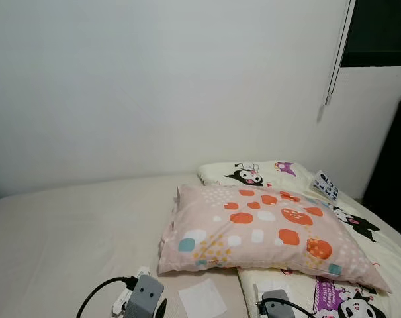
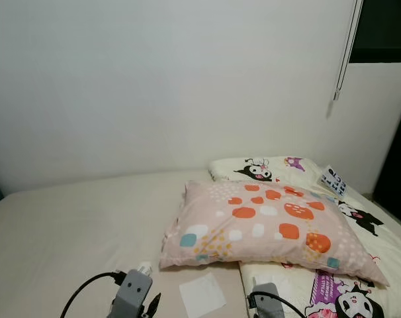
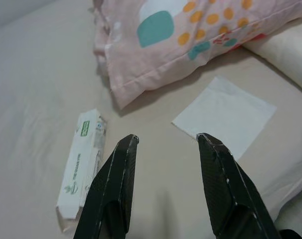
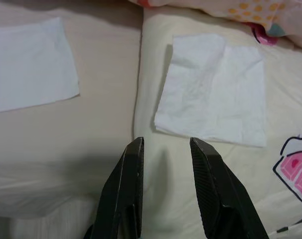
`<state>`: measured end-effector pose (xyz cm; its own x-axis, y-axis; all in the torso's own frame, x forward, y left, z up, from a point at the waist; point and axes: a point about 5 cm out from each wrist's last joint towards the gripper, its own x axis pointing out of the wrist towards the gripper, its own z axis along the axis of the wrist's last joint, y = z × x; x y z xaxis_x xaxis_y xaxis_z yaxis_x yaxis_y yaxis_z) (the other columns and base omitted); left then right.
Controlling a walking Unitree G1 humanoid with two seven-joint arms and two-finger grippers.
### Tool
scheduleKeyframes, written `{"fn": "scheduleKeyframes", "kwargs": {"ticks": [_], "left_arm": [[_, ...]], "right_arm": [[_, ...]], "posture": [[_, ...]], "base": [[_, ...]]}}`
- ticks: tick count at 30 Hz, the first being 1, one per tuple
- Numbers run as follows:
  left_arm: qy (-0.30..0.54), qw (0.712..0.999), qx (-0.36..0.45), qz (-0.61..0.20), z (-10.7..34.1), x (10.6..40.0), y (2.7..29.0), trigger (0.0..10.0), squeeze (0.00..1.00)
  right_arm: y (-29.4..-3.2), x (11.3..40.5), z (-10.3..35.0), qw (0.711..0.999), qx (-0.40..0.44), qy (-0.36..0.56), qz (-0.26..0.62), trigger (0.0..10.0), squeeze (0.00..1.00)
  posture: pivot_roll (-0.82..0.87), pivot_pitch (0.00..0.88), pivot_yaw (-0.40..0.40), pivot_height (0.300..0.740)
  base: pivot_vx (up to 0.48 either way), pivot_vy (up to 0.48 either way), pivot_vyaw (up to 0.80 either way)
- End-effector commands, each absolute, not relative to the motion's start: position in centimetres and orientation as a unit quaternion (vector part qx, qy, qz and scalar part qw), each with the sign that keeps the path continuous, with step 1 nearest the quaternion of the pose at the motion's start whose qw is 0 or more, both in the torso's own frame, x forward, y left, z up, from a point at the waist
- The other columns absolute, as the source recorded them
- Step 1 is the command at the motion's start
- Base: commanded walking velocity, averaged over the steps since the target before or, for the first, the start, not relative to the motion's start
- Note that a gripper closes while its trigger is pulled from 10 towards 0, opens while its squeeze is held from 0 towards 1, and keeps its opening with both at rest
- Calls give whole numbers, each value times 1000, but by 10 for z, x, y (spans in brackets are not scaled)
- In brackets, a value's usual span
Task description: Clean up the room
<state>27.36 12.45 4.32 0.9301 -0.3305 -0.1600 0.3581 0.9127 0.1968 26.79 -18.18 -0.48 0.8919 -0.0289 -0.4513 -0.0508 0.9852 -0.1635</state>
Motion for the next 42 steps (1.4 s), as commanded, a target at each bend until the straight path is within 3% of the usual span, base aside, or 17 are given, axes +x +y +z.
{"fn": "scheduleKeyframes", "kwargs": {"ticks": [1, 9, 29, 30, 31, 32, 42], "left_arm": [[71, 975, 108, -180, 40, 270, 126, 10000, 0], [70, 975, 108, -181, 42, 269, 127, 10000, 0], [65, 958, 117, -252, 45, 261, 120, 10000, 0], [62, 957, 115, -258, 47, 261, 120, 10000, 0], [62, 957, 115, -258, 47, 261, 120, 10000, 0], [60, 957, 113, -260, 48, 261, 120, 10000, 0], [30, 963, 118, -240, 65, 268, 135, 10000, 0]], "right_arm": [[-183, 269, -3, 971, -79, 227, 6, 10000, 0], [-183, 272, 1, 972, -82, 218, 11, 10000, 0], [-193, 277, 11, 975, -110, 194, 7, 10000, 0], [-194, 279, 14, 976, -109, 187, 7, 10000, 847], [-194, 279, 14, 976, -109, 187, 7, 10000, 847], [-195, 280, 16, 977, -107, 182, 7, 10000, 1000], [-197, 292, 35, 983, -133, 123, 11, 10000, 1000]], "posture": [[-3, 79, -12, 624], [2, 78, -15, 590], [10, 92, -10, 590], [10, 102, -9, 590], [10, 102, -9, 590], [10, 102, -9, 590], [22, 127, -19, 590]], "base": [[0, 0, 0], [0, 0, 0], [0, 0, 0], [0, 0, 0], [0, 0, 0], [0, 0, 0], [0, 0, 0]]}}
